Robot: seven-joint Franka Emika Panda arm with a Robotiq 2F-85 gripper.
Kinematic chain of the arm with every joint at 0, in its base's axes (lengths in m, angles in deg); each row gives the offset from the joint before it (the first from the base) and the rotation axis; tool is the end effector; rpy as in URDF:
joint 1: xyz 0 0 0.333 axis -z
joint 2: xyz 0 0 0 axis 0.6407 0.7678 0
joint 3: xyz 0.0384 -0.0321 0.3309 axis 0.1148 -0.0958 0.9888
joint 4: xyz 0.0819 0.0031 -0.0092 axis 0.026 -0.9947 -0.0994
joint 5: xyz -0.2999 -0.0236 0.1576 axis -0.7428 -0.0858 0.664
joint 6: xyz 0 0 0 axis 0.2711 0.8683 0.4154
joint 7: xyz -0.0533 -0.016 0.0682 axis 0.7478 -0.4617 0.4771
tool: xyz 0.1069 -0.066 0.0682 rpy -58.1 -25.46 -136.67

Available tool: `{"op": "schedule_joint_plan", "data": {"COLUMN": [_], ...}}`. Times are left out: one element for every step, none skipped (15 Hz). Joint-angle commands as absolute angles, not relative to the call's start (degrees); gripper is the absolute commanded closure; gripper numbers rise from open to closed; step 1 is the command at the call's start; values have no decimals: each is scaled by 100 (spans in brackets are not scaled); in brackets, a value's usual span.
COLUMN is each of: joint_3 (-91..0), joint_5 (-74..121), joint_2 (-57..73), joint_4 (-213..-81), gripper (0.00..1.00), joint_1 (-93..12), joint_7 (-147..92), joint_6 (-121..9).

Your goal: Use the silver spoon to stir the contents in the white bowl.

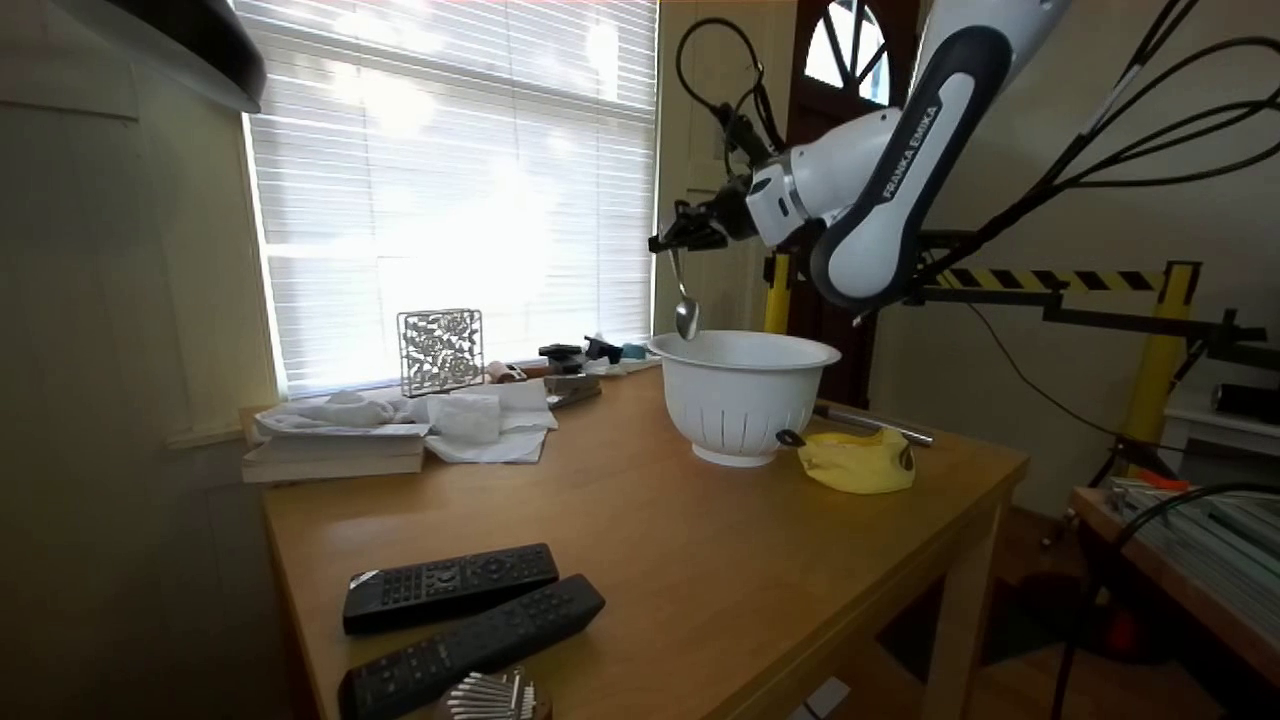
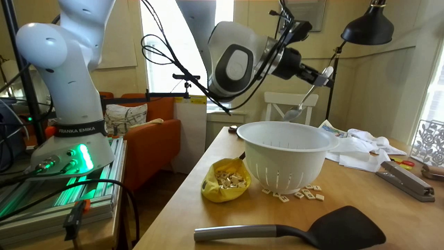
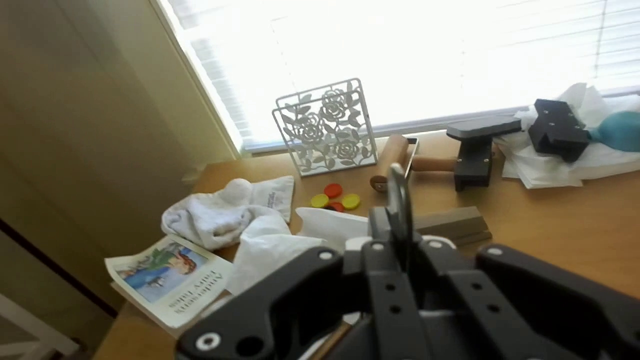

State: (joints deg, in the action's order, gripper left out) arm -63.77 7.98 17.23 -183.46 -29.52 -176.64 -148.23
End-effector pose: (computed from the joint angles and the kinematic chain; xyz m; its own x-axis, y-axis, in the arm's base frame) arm 0.5389 -0.2471 0.3800 -0.1935 0.3916 -0.8995 0.4159 0.8632 0.2864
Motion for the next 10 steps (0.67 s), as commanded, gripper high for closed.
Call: {"op": "schedule_joint_plan", "data": {"joint_3": [-6063,-5890,-5749,-5507,-5232,-4939,-4616,-4244,-3870,-3478], "joint_5": [644,483,262,-24,-384,-738,-1125,-1521,-1848,-2108], "joint_2": [733,628,600,557,512,488,504,558,705,866], "joint_4": [-18633,-18588,-18504,-18450,-18445,-18451,-18467,-18469,-18454,-18443], "gripper": [98,98,98,98,98,98,98,98,98,98], "joint_1": [-2928,-2871,-2814,-2691,-2545,-2376,-2188,-1942,-1693,-1420], "joint_7": [-17128,-16809,-16437,-16034,-15573,-15118,-14687,-14245,-13887,-13580], "joint_6": [-13789,-13284,-13017,-12729,-12521,-12334,-12152,-11992,-11868,-11729]}}
